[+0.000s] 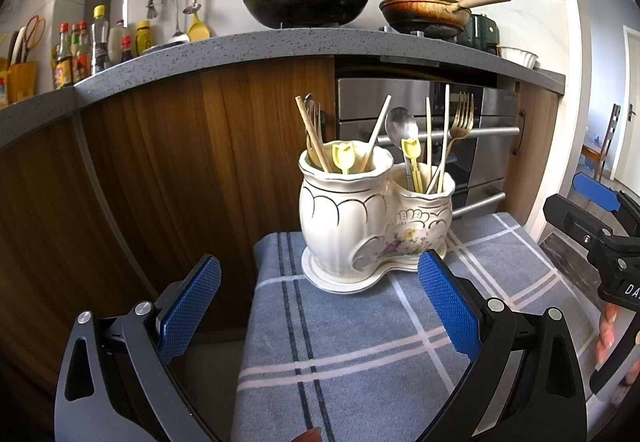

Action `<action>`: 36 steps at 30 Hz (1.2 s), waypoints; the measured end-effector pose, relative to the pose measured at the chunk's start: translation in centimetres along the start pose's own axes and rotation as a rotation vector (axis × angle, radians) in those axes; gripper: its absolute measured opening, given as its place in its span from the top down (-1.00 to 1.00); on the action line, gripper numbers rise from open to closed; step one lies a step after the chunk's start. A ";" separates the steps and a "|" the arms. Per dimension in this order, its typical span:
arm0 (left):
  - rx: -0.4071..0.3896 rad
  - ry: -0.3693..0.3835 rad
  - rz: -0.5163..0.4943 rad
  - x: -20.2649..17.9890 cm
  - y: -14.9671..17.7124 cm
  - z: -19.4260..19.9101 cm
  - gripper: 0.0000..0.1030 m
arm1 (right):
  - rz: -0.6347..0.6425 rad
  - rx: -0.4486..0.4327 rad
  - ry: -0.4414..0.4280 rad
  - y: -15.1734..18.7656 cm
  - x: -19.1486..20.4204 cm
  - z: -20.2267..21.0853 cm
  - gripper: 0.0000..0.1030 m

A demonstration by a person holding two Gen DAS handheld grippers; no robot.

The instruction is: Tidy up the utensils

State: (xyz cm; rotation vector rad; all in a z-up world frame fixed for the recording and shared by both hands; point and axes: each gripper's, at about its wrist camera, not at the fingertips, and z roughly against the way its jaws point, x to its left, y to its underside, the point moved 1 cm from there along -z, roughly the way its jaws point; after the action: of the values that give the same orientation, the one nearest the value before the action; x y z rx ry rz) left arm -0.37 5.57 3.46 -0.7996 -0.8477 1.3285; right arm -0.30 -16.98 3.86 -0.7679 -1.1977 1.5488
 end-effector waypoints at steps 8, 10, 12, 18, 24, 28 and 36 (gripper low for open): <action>0.001 -0.001 -0.001 0.0 0.0 0.0 -0.90 | 0.003 0.003 -0.002 -0.1 0.0 0.1 -0.89; 0.000 0.001 -0.001 -0.1 0.0 0.0 -0.90 | 0.003 0.001 -0.002 0.0 0.0 0.1 -0.89; -0.001 0.001 -0.003 0.0 0.0 0.0 -0.90 | 0.005 0.001 -0.002 -0.1 0.0 0.1 -0.89; -0.010 0.002 0.011 0.2 0.0 0.1 -0.90 | 0.004 0.002 -0.006 0.0 -0.1 0.1 -0.89; -0.048 -0.008 -0.009 0.1 -0.1 0.3 -0.90 | 0.006 0.005 -0.006 0.0 0.0 0.1 -0.89; -0.095 0.000 -0.029 -0.1 -0.3 0.9 -0.90 | 0.008 0.007 -0.009 0.0 0.0 0.0 -0.89; -0.108 -0.005 -0.026 0.0 -0.6 1.1 -0.90 | 0.008 0.008 -0.015 0.1 -0.1 0.0 -0.89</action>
State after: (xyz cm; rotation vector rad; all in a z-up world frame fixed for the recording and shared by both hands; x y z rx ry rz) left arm -1.06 5.54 4.47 -0.8668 -0.9365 1.2706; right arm -0.28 -17.08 3.72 -0.7580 -1.1996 1.5678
